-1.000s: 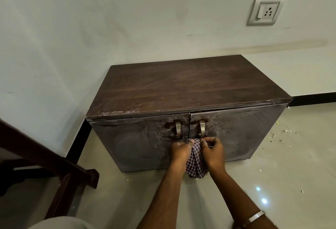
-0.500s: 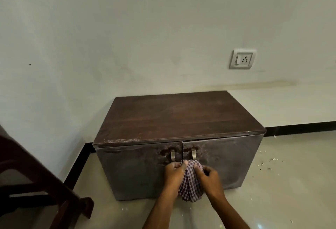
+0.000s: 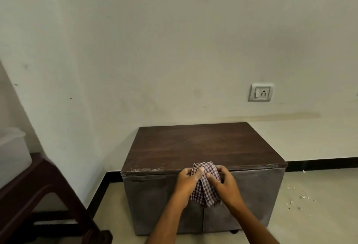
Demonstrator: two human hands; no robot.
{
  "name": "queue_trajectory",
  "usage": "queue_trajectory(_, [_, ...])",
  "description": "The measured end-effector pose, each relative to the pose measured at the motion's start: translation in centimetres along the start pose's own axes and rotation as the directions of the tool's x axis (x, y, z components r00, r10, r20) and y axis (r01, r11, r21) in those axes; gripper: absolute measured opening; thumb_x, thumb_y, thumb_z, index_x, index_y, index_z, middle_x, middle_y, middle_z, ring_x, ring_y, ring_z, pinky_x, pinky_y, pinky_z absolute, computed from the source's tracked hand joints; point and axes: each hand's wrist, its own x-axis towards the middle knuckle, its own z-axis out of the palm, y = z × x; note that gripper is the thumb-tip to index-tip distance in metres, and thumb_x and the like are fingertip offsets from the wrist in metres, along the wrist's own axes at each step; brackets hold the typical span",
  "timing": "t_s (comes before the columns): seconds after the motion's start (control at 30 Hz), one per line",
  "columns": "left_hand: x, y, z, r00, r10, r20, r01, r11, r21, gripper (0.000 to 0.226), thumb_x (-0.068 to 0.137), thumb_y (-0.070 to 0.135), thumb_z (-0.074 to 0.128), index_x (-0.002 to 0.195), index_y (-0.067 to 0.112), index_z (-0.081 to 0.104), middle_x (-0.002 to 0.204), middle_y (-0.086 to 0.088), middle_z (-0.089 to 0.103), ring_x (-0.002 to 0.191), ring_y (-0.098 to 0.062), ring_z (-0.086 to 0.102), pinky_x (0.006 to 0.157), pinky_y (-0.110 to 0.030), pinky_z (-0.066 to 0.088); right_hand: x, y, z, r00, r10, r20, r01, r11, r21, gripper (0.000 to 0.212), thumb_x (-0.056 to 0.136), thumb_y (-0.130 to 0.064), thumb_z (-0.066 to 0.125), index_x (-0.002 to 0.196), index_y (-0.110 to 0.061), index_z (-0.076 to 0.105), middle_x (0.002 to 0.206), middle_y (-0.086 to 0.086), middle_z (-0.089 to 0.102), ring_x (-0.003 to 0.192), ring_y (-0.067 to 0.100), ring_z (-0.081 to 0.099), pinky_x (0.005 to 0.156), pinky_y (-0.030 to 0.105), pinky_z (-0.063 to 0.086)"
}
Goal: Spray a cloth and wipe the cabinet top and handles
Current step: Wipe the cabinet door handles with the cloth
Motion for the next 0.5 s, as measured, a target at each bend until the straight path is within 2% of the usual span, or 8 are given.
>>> queue_trajectory(0.1, [-0.5,2.1,-1.8,0.998,0.015,0.062,-0.019,0.997,0.075,0.050,0.076,0.051,0.073,0.112,0.019,0.061,0.110,0.002,0.068,0.101,-0.015,0.064,0.091,-0.035,0.054,0.7,-2.6,0.6,0.999,-0.040,0.015,0.040,0.999,0.021,0.022,0.088,-0.020,0.068,0.110,-0.019,0.061,0.102,-0.005,0.069,0.093,0.005,0.067,0.074,0.022,0.055])
queue_trajectory(0.2, [-1.3,4.5,-4.0,0.994,0.073,0.080,-0.080,0.993,0.088,0.039,0.080,0.048,0.071,0.106,0.023,0.055,0.101,0.009,0.062,0.098,-0.012,0.060,0.085,-0.028,0.050,1.5,-5.4,1.5,0.997,-0.071,0.031,0.070,0.997,0.037,0.024,0.089,-0.022,0.067,0.112,-0.019,0.060,0.102,-0.004,0.069,0.094,0.008,0.067,0.075,0.023,0.055])
queue_trajectory(0.37, [-3.4,8.7,-8.5,0.976,0.218,-0.001,-0.216,0.967,0.136,0.049,0.083,0.046,0.068,0.122,0.020,0.053,0.121,0.000,0.062,0.096,-0.011,0.060,0.081,-0.025,0.050,2.7,-10.9,4.6,0.987,-0.129,0.094,0.119,0.987,0.103,0.023,0.090,-0.020,0.065,0.112,-0.016,0.060,0.104,-0.001,0.069,0.092,0.005,0.066,0.069,0.016,0.054])
queue_trajectory(0.43, [-4.3,10.4,-10.5,0.966,0.256,-0.027,-0.249,0.954,0.167,0.058,0.080,0.049,0.070,0.127,0.020,0.050,0.122,0.000,0.061,0.103,-0.015,0.060,0.087,-0.029,0.052,3.1,-13.2,6.2,0.982,-0.151,0.109,0.138,0.983,0.119,0.027,0.090,-0.022,0.065,0.116,-0.015,0.060,0.106,0.000,0.068,0.094,0.008,0.066,0.074,0.019,0.055])
queue_trajectory(0.5, [-5.5,11.9,-12.9,0.957,0.287,-0.045,-0.275,0.944,0.181,0.068,0.076,0.049,0.074,0.132,0.020,0.048,0.127,-0.002,0.060,0.110,-0.018,0.060,0.096,-0.035,0.052,3.3,-15.6,8.0,0.979,-0.157,0.131,0.136,0.979,0.152,0.032,0.090,-0.026,0.065,0.118,-0.013,0.060,0.108,0.002,0.068,0.097,0.012,0.066,0.083,0.030,0.057])
